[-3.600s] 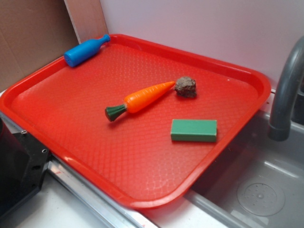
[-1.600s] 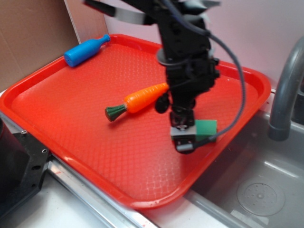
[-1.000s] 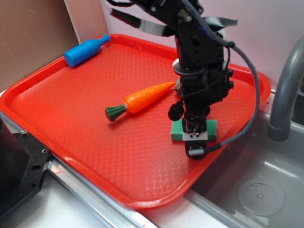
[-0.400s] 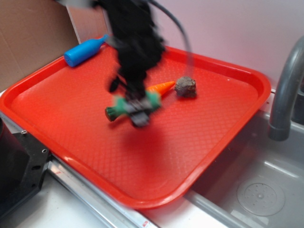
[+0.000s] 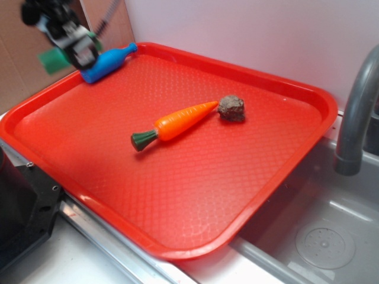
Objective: Grab the green block.
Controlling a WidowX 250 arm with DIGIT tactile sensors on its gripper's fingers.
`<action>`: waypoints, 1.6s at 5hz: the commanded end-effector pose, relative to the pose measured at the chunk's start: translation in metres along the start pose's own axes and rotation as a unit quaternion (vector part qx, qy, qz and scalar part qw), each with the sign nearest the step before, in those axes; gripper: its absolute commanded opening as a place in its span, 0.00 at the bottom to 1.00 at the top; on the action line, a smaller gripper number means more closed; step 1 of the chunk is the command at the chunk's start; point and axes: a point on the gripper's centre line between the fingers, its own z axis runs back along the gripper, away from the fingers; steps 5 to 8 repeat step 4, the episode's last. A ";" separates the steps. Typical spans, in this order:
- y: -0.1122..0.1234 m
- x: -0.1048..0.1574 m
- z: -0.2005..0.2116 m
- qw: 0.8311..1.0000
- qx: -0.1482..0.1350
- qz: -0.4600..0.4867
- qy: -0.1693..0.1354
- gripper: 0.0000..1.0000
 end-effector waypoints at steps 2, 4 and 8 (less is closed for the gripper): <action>0.002 0.006 0.043 0.998 -0.008 0.054 -0.036 0.00; -0.009 0.005 0.039 0.999 0.003 0.043 -0.028 0.00; -0.009 0.005 0.039 0.999 0.003 0.043 -0.028 0.00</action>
